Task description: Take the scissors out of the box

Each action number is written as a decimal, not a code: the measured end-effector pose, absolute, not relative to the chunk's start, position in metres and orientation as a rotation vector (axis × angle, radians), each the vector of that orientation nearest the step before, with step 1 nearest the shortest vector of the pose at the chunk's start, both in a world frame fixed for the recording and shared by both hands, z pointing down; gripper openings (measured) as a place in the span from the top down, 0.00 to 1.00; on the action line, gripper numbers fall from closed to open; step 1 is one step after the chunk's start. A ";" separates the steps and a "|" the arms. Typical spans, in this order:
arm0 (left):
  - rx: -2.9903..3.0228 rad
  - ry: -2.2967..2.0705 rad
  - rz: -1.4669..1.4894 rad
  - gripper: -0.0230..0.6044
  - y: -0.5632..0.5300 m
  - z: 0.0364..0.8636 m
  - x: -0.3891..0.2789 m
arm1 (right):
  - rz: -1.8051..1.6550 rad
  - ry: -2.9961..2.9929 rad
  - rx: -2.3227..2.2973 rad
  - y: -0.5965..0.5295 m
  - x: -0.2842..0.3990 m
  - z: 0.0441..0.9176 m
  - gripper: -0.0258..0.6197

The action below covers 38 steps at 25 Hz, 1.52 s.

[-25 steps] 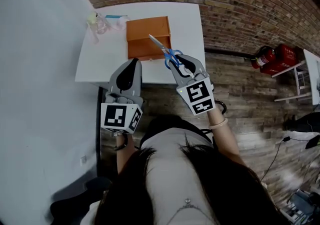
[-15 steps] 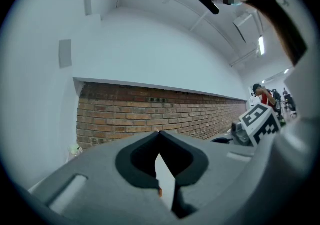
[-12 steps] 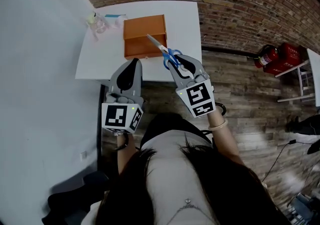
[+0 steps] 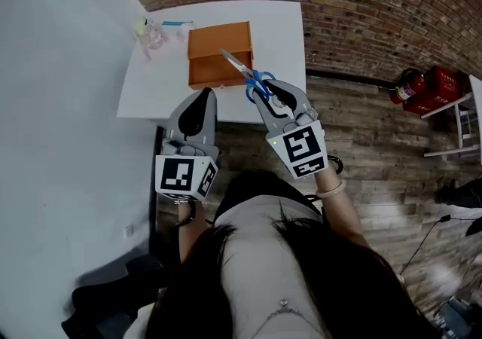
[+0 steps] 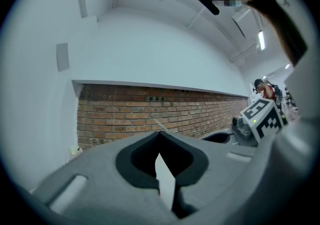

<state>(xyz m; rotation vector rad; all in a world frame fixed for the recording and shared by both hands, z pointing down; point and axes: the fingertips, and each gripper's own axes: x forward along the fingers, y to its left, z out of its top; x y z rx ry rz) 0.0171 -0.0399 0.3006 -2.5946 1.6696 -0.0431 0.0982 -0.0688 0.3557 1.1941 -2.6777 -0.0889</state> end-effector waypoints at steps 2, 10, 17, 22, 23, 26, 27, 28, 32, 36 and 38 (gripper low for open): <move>-2.598 1.658 -0.045 0.96 -0.042 0.300 0.018 | -0.097 -2.681 1.200 -0.070 0.098 0.353 0.81; -2.615 1.604 -0.052 0.96 -0.055 0.298 0.012 | -0.130 -2.677 1.263 -0.073 0.095 0.338 0.81; -2.640 1.561 -0.060 0.96 -0.062 0.297 0.000 | -0.151 -2.668 1.317 -0.073 0.085 0.326 0.81; -2.652 1.533 -0.058 0.96 -0.066 0.296 -0.005 | -0.181 -2.661 1.350 -0.070 0.080 0.317 0.81; -2.656 1.527 -0.055 0.96 -0.066 0.296 -0.006 | -0.188 -2.658 1.358 -0.070 0.079 0.316 0.81; -2.661 1.509 -0.055 0.96 -0.068 0.297 -0.008 | -0.207 -2.653 1.380 -0.070 0.077 0.312 0.81; -2.660 1.505 -0.060 0.96 -0.068 0.297 -0.009 | -0.213 -2.653 1.387 -0.070 0.076 0.310 0.81; -2.658 1.501 -0.067 0.96 -0.069 0.298 -0.009 | -0.218 -2.652 1.395 -0.069 0.075 0.309 0.81; -2.661 1.482 -0.087 0.96 -0.068 0.299 -0.010 | -0.233 -2.650 1.426 -0.067 0.075 0.303 0.81; -2.681 1.464 -0.091 0.96 -0.067 0.302 -0.008 | -0.239 -2.645 1.447 -0.065 0.075 0.301 0.81; -2.690 1.454 -0.090 0.96 -0.067 0.303 -0.007 | -0.239 -2.642 1.454 -0.064 0.076 0.302 0.81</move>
